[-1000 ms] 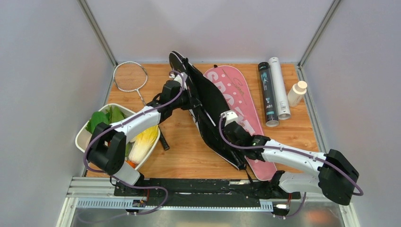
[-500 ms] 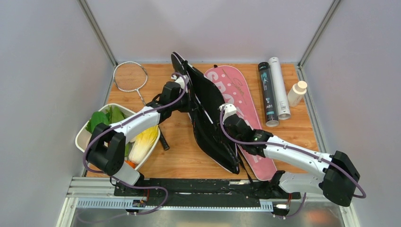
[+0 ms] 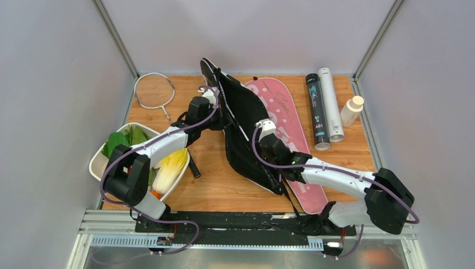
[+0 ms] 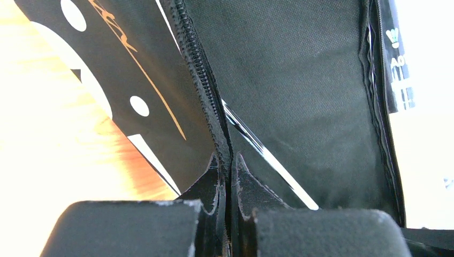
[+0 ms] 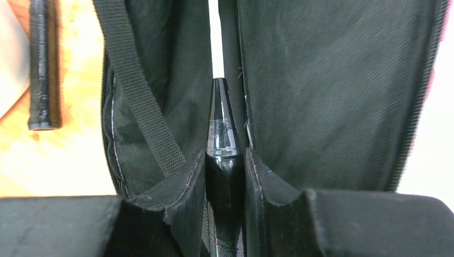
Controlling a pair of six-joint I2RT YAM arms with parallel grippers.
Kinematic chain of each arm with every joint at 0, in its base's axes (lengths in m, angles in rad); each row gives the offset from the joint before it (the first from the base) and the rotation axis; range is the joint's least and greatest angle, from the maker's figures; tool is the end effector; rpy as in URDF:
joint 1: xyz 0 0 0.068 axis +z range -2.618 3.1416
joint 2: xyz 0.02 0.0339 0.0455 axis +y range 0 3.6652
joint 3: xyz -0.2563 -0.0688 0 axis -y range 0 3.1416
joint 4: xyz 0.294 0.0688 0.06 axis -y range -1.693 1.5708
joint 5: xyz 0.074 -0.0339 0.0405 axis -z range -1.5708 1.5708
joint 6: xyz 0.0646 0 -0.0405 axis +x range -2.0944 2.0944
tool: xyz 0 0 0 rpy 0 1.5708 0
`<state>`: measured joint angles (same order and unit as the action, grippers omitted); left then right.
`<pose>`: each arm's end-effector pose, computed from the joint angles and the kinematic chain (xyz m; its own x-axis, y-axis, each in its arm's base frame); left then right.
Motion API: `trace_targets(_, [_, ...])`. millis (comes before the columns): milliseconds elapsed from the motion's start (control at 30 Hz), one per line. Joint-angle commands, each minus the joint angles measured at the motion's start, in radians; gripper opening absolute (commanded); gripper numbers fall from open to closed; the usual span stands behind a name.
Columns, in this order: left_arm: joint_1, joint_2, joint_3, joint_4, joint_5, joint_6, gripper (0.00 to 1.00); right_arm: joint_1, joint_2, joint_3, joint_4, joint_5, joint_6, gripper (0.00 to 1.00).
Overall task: Pack up the badminton gear
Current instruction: Place the racket in the racket bag.
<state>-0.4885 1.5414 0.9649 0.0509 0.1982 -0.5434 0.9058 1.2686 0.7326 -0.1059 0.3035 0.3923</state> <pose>0.3565 -0.2039 0.1908 -0.6949 -0.2048 -0.6893 0.2935 0.7944 -0.5318 0.2224 0.2523 0.1784 -0.5720 -0.1382 -0.8085 -0.4162 0.8983 0.1409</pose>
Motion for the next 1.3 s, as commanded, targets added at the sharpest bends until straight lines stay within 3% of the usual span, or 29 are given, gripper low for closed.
trace_targets(0, [-0.035,0.014,-0.034,-0.013,0.164,-0.007,0.0,-0.027,0.087,0.043,0.286,0.196,0.081,0.0])
trace_targets(267, [-0.035,0.025,-0.049,0.031,0.212,-0.044,0.0,-0.027,0.225,0.114,0.323,0.307,0.15,0.02])
trace_targets(367, [-0.035,0.026,-0.048,0.035,0.219,-0.058,0.0,-0.026,0.275,0.155,0.317,0.262,0.146,0.01])
trace_targets(633, [-0.036,0.044,0.014,-0.114,0.119,0.004,0.01,-0.014,0.124,0.168,0.246,0.242,0.13,0.0])
trace_targets(700, [-0.036,0.043,0.04,-0.16,0.088,0.025,0.09,-0.015,0.099,0.159,0.249,0.237,0.124,0.0])
trace_targets(833, [-0.036,0.008,0.079,-0.24,0.029,0.025,0.35,-0.016,0.106,0.117,0.281,0.197,0.148,0.0])
trace_targets(933, [-0.039,-0.042,0.049,-0.233,0.016,-0.017,0.48,-0.015,0.119,0.103,0.289,0.188,0.171,0.0])
trace_targets(1033, [-0.046,-0.112,-0.005,-0.257,-0.089,-0.062,0.62,-0.019,0.122,0.104,0.298,0.173,0.18,0.0])
trace_targets(1133, [-0.047,-0.165,-0.011,-0.296,-0.183,-0.065,0.64,-0.018,0.139,0.108,0.299,0.16,0.176,0.0])
trace_targets(1267, [-0.049,-0.267,0.04,-0.336,-0.191,-0.059,0.64,-0.018,0.163,0.098,0.299,0.161,0.185,0.0])
